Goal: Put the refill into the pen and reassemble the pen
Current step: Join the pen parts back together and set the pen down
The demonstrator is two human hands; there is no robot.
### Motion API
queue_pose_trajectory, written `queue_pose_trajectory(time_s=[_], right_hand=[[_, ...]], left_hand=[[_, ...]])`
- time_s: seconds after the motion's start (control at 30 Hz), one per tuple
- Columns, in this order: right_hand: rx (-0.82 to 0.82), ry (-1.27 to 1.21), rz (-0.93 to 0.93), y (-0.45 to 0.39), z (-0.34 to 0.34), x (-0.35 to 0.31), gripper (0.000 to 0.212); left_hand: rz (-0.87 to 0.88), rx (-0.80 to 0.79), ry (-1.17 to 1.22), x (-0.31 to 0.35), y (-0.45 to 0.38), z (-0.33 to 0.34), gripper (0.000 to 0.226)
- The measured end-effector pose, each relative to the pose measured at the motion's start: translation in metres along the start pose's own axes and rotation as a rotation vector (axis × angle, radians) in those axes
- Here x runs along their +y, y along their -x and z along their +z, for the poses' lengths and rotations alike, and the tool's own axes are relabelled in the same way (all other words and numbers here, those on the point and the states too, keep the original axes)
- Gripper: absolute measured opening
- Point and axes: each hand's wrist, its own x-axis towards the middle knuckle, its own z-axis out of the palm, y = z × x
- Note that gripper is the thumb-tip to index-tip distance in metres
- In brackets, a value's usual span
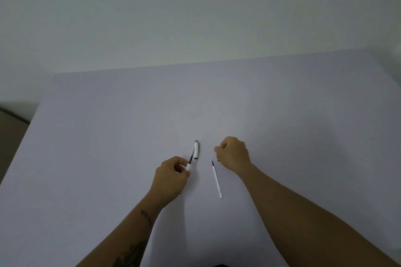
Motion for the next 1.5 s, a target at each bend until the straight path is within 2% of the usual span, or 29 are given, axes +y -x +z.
queue_pose_trajectory(time_s=[0.07,0.13,0.27,0.37,0.47,0.57,0.67,0.77,0.83,0.93,1.13,1.27,1.4,1.5], right_hand=[[0.041,-0.063,-0.018,0.007,-0.003,-0.003,0.013],[0.002,-0.190,-0.041,0.019,-0.003,-0.010,0.013],[-0.284,-0.516,0.086,0.040,0.002,-0.030,0.009],[-0.364,-0.628,0.158,0.047,0.006,-0.038,0.013],[-0.278,-0.646,0.151,0.044,0.002,-0.042,0.010],[-0.112,-0.673,0.136,0.027,-0.021,-0.037,0.020],[-0.010,-0.427,0.073,0.011,-0.045,-0.017,0.018],[-0.080,-0.050,0.049,0.013,-0.045,0.005,0.014],[-0.118,0.083,0.068,0.017,-0.034,0.016,0.014],[-0.099,0.172,0.074,0.024,-0.016,0.027,0.011],[-0.009,0.254,0.036,0.033,-0.004,0.028,0.022],[0.011,0.253,-0.038,0.038,0.002,0.016,0.013],[-0.012,0.337,-0.129,0.048,0.017,0.005,0.022],[-0.007,0.430,-0.169,0.054,0.027,0.004,0.012]], left_hand=[[-0.002,0.010,0.005,0.000,0.001,0.000,0.013],[-0.010,0.028,0.035,0.001,0.001,-0.001,0.012],[-0.007,0.052,0.066,0.003,0.002,0.001,0.008],[0.014,0.045,0.064,0.006,0.002,0.004,0.007],[0.009,0.046,0.072,0.006,0.003,0.005,0.007],[-0.013,0.031,0.081,0.003,0.005,0.007,0.007],[-0.029,0.021,0.095,0.000,0.006,0.010,0.007],[-0.030,0.006,0.106,-0.001,0.006,0.015,0.008],[-0.026,-0.009,0.103,-0.001,0.006,0.017,0.009],[-0.012,-0.020,0.086,-0.001,0.007,0.018,0.010],[-0.028,-0.006,0.085,-0.007,0.011,0.015,0.013],[-0.042,0.009,0.094,-0.011,0.014,0.013,0.014],[-0.053,0.027,0.093,-0.013,0.017,0.009,0.012],[-0.058,0.040,0.121,-0.015,0.022,0.005,0.013]])
